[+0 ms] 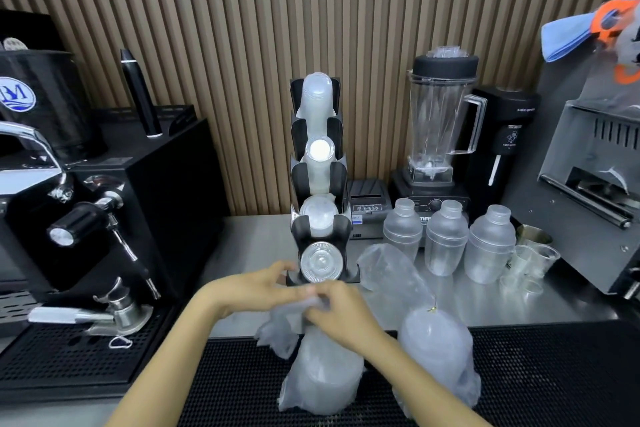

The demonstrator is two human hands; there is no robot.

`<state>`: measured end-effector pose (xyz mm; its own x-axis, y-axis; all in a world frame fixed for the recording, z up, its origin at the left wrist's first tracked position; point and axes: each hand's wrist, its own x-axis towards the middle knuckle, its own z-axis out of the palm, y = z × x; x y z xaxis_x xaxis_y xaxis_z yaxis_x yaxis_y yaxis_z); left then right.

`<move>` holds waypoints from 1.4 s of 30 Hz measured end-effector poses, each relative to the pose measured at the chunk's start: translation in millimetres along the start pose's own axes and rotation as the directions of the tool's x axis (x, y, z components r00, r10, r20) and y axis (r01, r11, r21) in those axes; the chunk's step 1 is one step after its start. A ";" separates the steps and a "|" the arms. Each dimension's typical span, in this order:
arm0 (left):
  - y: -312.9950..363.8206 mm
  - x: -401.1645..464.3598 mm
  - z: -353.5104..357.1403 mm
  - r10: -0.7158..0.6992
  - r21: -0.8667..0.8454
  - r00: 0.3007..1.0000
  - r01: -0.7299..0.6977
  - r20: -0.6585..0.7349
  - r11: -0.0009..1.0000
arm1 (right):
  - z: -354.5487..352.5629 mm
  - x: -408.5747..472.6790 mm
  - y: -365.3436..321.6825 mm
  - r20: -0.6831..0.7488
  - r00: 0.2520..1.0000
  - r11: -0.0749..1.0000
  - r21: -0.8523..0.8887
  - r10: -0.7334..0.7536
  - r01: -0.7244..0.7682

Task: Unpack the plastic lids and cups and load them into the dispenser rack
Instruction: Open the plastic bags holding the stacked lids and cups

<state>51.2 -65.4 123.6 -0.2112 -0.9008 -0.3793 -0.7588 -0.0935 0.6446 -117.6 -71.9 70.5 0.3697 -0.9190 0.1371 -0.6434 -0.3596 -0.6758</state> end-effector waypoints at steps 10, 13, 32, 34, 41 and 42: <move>20.4 -25.1 -79.9 0.202 0.446 0.959 -0.096 -0.197 0.890 | -69.9 -4.0 -18.8 -0.264 0.961 0.968 0.209 -0.081 0.140; 57.1 -47.9 -96.4 0.373 0.300 0.869 -0.279 -0.325 0.912 | -80.5 -5.1 -22.7 -0.295 0.952 0.960 0.237 -0.074 0.148; 146.0 -49.6 -69.3 0.448 -0.209 0.689 -0.649 -0.570 0.732 | -141.1 -9.0 -74.0 -0.476 0.455 0.654 -0.624 -0.753 0.428; 147.0 -48.3 -69.7 0.440 -0.236 0.680 -0.663 -0.586 0.711 | -128.9 -5.6 -76.8 -0.372 0.670 0.753 -0.468 -0.643 0.463; 122.6 -31.1 -69.2 0.373 -0.132 0.623 -0.612 -0.688 0.780 | -95.9 -11.6 -51.3 0.442 0.894 0.663 -0.647 -0.075 0.376; 114.2 -23.4 -64.8 0.387 -0.015 0.616 -0.544 -0.686 0.839 | -90.1 -13.5 -50.2 0.482 0.876 0.655 -0.655 -0.020 0.376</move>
<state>9.4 -82.4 249.2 -0.0018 -0.8821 0.4710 -0.5119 0.4054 0.7574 -150.7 -56.1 167.9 0.6599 -0.7199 -0.2152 -0.7221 -0.6868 0.0832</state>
